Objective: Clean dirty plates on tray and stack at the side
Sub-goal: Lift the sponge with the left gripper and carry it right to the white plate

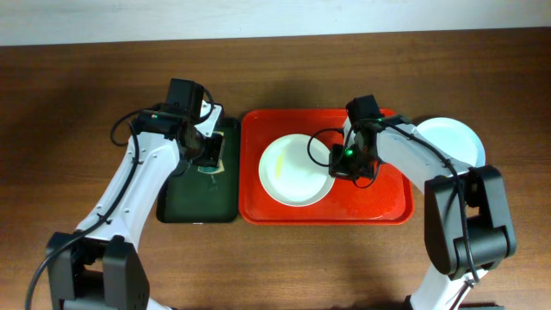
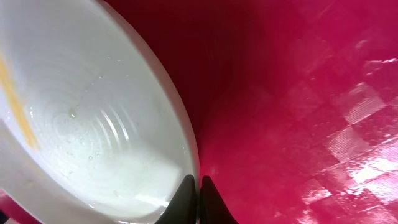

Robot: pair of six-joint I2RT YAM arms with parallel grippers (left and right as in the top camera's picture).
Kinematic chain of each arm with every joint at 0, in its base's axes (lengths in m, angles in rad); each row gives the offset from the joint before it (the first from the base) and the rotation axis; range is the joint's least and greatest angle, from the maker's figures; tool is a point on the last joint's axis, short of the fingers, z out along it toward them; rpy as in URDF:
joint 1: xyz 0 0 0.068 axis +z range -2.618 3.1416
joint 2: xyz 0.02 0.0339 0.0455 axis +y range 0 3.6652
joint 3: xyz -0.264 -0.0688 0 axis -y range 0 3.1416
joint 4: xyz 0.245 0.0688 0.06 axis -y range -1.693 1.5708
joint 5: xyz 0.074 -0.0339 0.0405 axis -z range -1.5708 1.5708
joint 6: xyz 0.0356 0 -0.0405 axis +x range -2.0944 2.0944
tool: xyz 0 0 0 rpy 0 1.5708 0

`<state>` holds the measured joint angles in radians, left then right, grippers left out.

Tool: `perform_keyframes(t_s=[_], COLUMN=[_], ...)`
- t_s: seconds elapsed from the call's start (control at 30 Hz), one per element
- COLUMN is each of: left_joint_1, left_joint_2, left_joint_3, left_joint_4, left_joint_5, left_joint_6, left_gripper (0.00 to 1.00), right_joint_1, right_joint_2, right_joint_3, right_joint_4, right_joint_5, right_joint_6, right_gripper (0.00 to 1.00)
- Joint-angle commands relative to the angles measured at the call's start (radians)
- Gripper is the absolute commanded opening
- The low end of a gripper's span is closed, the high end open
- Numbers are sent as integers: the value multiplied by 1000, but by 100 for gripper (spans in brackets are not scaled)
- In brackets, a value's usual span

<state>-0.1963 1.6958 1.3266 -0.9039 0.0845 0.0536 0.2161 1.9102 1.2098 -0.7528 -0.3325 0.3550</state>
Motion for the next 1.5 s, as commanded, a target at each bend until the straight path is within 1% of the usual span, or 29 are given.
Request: perform_keyframes(t_s=[0.0,0.1,0.17,0.23,0.47,0.53,0.6,0.67,0.8,0.93,1.03,1.2,1.37,1.4,1.47], left_joint_1=[-2,-2,-2,-2,-2,-2,-2,-2,-2,-2,-2,-2,-2,-2,-2], left_joint_2=[0,0,0,0,0,0,0,0,0,0,0,8,57,72,113], left_joint_3=[-24,-26,-26,-26,-26,-26,-26,-26,-26,-26,-26,-26,-25,-16,54], left_joint_4=[4,7,7,7,7,8,9,10,10,10,11,13,14,7,-61], left_joint_5=[-10,-10,-10,-10,-10,-10,-10,-10,-10,-10,-10,-10,-13,-21,-45], left_joint_6=[19,19,19,19,19,19,19,19,11,11,5,-4,-29,-38,-69], left_gripper=[0,0,0,0,0,0,0,0,0,0,0,0,0,0,0], right_joint_1=[2,2,2,2,2,2,2,2,2,2,2,2,2,2,2], right_joint_2=[-2,-2,-2,-2,-2,-2,-2,-2,-2,-2,-2,-2,-2,-2,-2], right_joint_3=[13,13,13,13,13,13,13,13,13,13,13,13,13,13,13], right_joint_4=[2,2,3,11,40,40,40,40,36,22,17,17,17,18,21], right_joint_5=[-27,-27,-26,-23,34,33,33,33,29,24,-32,-38,-38,-38,-38], right_joint_6=[-7,-7,-7,-7,-7,-7,-7,-7,-7,-6,-6,-6,-6,-6,-6], right_gripper=[4,6,28,32,30,22,20,13,4,4,4,4,4,4,4])
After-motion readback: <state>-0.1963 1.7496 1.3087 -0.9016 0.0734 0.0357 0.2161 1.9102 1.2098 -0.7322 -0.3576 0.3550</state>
